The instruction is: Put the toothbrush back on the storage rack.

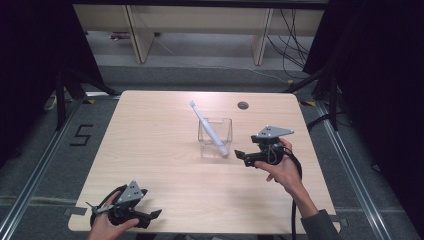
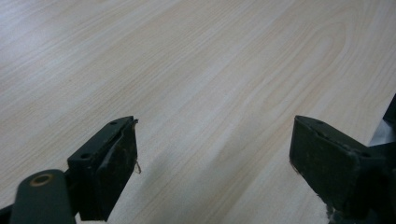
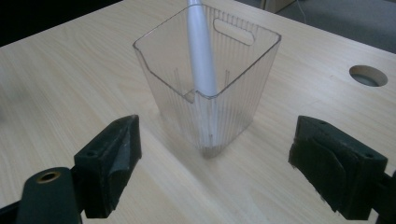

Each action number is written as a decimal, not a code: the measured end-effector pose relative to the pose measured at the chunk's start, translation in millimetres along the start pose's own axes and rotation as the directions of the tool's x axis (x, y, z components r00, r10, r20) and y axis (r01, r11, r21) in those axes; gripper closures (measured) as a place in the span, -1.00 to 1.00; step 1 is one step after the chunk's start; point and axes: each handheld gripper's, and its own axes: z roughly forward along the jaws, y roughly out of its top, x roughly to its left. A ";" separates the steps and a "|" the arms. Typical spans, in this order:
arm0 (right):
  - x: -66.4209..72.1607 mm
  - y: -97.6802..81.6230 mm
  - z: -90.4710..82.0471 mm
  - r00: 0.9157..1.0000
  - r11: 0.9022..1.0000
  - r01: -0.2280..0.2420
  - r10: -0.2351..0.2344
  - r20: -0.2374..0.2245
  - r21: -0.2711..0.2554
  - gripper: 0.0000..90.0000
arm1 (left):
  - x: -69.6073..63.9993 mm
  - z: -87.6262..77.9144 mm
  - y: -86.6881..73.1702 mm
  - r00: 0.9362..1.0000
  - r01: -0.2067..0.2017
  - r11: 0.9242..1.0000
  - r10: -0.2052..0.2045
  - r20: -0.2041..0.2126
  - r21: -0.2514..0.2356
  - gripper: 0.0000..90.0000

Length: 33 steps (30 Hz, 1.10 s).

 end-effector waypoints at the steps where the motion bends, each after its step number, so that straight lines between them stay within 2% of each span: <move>1: 0.5 -1.1 0.8 1.000 1.000 0.003 -0.003 -0.004 -0.002 -0.63 | 0.3 0.6 -0.4 1.000 0.003 1.000 -0.003 0.006 -0.007 -0.67; 2: 1.7 -2.0 0.5 1.000 1.000 -0.006 0.006 -0.009 0.006 -0.63 | 0.2 0.2 -0.1 1.000 0.003 1.000 -0.003 0.002 0.000 -0.67; 4: 2.7 -3.8 1.0 1.000 1.000 0.004 -0.004 -0.010 0.005 -0.63 | -0.1 0.4 0.1 1.000 0.002 1.000 -0.002 0.002 0.002 -0.67; 5: 5.7 -5.6 1.4 1.000 1.000 -0.025 0.025 -0.011 0.004 -0.63 | -0.8 0.6 0.0 1.000 0.002 1.000 -0.002 -0.001 -0.002 -0.67; 6: 4.1 -6.0 0.1 1.000 1.000 0.011 -0.011 0.003 0.017 -0.63 | -0.9 0.6 0.0 1.000 0.003 1.000 -0.003 -0.004 -0.004 -0.67; 7: 6.0 -7.4 1.5 1.000 1.000 -0.005 0.005 -0.006 0.006 -0.63 | -0.7 0.3 0.0 1.000 0.002 1.000 -0.002 -0.004 -0.003 -0.67; 8: 4.3 -7.8 1.5 1.000 1.000 0.024 -0.024 -0.008 0.005 -0.63 | -0.1 -0.2 -0.1 1.000 -0.002 1.000 0.002 -0.003 0.000 -0.67; 9: 6.9 -9.0 0.5 1.000 1.000 -0.003 0.003 -0.008 0.016 -0.63 | -0.5 0.1 -0.4 1.000 0.011 1.000 -0.011 -0.003 -0.006 -0.67; 10: 6.5 -10.0 0.8 1.000 1.000 0.007 -0.007 -0.008 0.009 -0.63 | 1.2 0.0 -0.4 1.000 -0.006 1.000 0.006 -0.001 0.001 -0.67; 11: 7.4 -10.8 0.6 1.000 1.000 -0.004 0.004 -0.017 0.016 -0.63 | 0.8 0.0 -0.1 1.000 -0.002 1.000 0.002 -0.009 0.006 -0.67; 12: 6.8 -12.2 0.4 1.000 1.000 0.015 -0.015 0.001 0.006 -0.63 | -0.2 0.3 -0.3 1.000 0.002 1.000 -0.002 -0.001 -0.001 -0.67; 15: 9.4 -15.6 -0.9 1.000 1.000 -0.016 0.017 -0.004 0.016 -0.63 | -0.8 0.7 -0.2 1.000 0.004 1.000 -0.004 -0.004 -0.002 -0.67; 16: 7.7 -16.4 -1.7 1.000 1.000 0.007 -0.007 -0.004 0.021 -0.63 | -0.5 0.2 -0.2 1.000 0.001 1.000 -0.001 0.000 0.001 -0.67; 17: 7.8 -17.9 -0.9 1.000 1.000 0.005 -0.004 -0.013 0.019 -0.63 | -0.5 -0.1 -0.3 1.000 0.001 1.000 -0.001 -0.001 -0.001 -0.67; 18: 9.5 -19.7 -1.0 1.000 1.000 -0.019 0.019 -0.011 0.016 -0.63 | 0.0 -0.3 -0.4 1.000 0.000 1.000 0.000 -0.007 0.001 -0.67; 19: 7.4 -20.3 -1.4 1.000 1.000 0.010 -0.010 -0.007 0.015 -0.63 | 0.3 -0.1 -0.2 1.000 0.002 1.000 -0.002 -0.009 0.000 -0.67; 21: 8.9 -23.9 -2.7 1.000 0.999 -0.017 0.017 -0.006 0.028 -0.63 | -0.2 -0.1 -0.2 1.000 0.002 1.000 -0.002 -0.002 0.001 -0.67; 22: 8.0 -25.2 -2.7 1.000 1.000 -0.006 0.006 -0.014 0.027 -0.63 | -0.5 0.1 -0.3 1.000 0.000 1.000 0.000 -0.001 0.000 -0.67; 24: 7.1 -28.7 -3.3 1.000 1.000 -0.002 0.002 0.005 0.022 -0.63 | -0.7 0.4 -0.2 1.000 0.004 1.000 -0.004 -0.005 -0.003 -0.67; 25: 6.7 -30.0 -3.2 1.000 1.000 -0.007 0.007 -0.012 0.026 -0.63 | -0.6 0.1 0.0 1.000 0.001 1.000 -0.001 -0.002 -0.002 -0.67; 26: 8.6 -31.8 -3.8 0.999 0.999 -0.039 0.040 -0.012 0.032 -0.63 | -0.4 -0.1 0.1 1.000 -0.001 1.000 0.001 -0.002 -0.002 -0.67; 27: 6.4 -32.9 -3.6 1.000 1.000 -0.008 0.008 -0.005 0.025 -0.63 | -0.4 0.1 -0.2 1.000 0.004 1.000 -0.004 -0.006 -0.005 -0.67; 30: 7.7 -36.2 -5.4 0.999 0.998 -0.042 0.042 -0.008 0.045 -0.63 | 0.5 -0.1 -0.3 1.000 -0.001 1.000 0.001 -0.011 0.006 -0.67; 31: 6.2 -37.8 -3.8 1.000 0.999 -0.023 0.023 -0.001 0.024 -0.63 | -0.4 0.1 -0.3 1.000 0.004 1.000 -0.004 -0.001 -0.001 -0.67; 32: 7.0 -38.7 -5.1 0.999 0.998 -0.040 0.040 -0.001 0.043 -0.63 | -0.7 0.0 -0.4 1.000 0.001 1.000 -0.001 0.000 -0.002 -0.67; 33: 7.2 -40.4 -3.6 0.999 0.999 -0.041 0.042 -0.013 0.030 -0.63 | -1.2 0.3 -0.3 1.000 0.006 1.000 -0.006 -0.001 -0.007 -0.67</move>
